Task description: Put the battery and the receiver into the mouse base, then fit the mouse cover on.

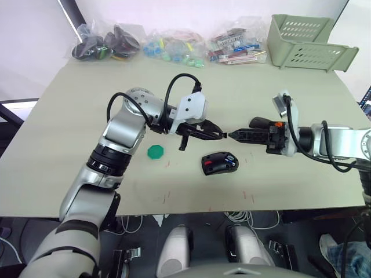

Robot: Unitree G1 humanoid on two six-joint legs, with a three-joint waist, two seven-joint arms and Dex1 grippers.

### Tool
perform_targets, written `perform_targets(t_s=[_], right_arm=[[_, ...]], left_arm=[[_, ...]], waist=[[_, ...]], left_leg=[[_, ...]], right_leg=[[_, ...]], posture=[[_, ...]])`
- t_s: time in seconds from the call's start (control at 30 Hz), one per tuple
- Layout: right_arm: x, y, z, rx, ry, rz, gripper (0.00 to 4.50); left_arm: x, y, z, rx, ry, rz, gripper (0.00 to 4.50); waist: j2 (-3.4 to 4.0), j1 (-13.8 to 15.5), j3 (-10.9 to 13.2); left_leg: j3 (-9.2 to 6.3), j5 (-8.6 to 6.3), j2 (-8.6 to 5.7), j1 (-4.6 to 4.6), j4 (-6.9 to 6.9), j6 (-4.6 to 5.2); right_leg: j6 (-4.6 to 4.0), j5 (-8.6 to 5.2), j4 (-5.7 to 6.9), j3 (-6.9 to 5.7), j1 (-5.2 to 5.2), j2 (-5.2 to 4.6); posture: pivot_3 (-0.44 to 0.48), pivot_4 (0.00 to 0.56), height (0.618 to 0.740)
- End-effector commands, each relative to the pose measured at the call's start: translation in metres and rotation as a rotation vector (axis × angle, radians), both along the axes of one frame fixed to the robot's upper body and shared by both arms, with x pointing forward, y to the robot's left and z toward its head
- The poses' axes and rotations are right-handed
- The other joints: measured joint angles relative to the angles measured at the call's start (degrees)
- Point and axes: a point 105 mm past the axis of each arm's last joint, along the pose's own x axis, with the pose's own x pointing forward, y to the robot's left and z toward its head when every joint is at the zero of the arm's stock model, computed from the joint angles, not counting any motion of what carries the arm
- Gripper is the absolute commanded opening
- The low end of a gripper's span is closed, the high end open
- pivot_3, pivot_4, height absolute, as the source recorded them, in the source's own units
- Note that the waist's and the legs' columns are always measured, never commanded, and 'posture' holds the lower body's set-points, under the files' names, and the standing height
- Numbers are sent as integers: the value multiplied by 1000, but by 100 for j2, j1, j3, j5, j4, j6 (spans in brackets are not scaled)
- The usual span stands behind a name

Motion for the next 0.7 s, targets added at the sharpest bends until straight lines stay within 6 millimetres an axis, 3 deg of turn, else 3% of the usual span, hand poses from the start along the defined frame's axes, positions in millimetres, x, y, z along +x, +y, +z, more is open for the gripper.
perform_targets(t_s=[0.03, 0.27, 0.4, 0.7], right_arm=[[-1, 4, 11, 28, -15, 23, 2924], [2, 5, 6, 27, 12, 20, 2924], [2, 5, 6, 28, 18, 26, 1777], [0, 7, 3, 23, 28, 40, 1777]], left_arm=[[-6, -3, 12, -25, -55, -23, 550], [-8, -3, 10, -36, -46, -14, 550], [-9, -3, 9, -34, -44, -13, 550], [-10, -3, 9, -33, -48, -15, 550]], waist=[[0, 0, 0], [0, 0, 0], [1, 0, 0], [1, 0, 0]], left_leg=[[0, 0, 0, 0, 0, 0], [0, 0, 1, -1, 0, 0], [0, 0, 1, -3, 0, 0], [1, 0, 1, -3, -1, 0]], right_leg=[[0, 0, 0, 0, 0, 0], [0, 0, -1, 0, -1, -1], [0, 0, 0, 0, -5, 0], [0, 0, 0, 0, -5, 0]], posture=[[0, 150, 740], [0, 150, 740], [0, 150, 740], [0, 150, 740]])
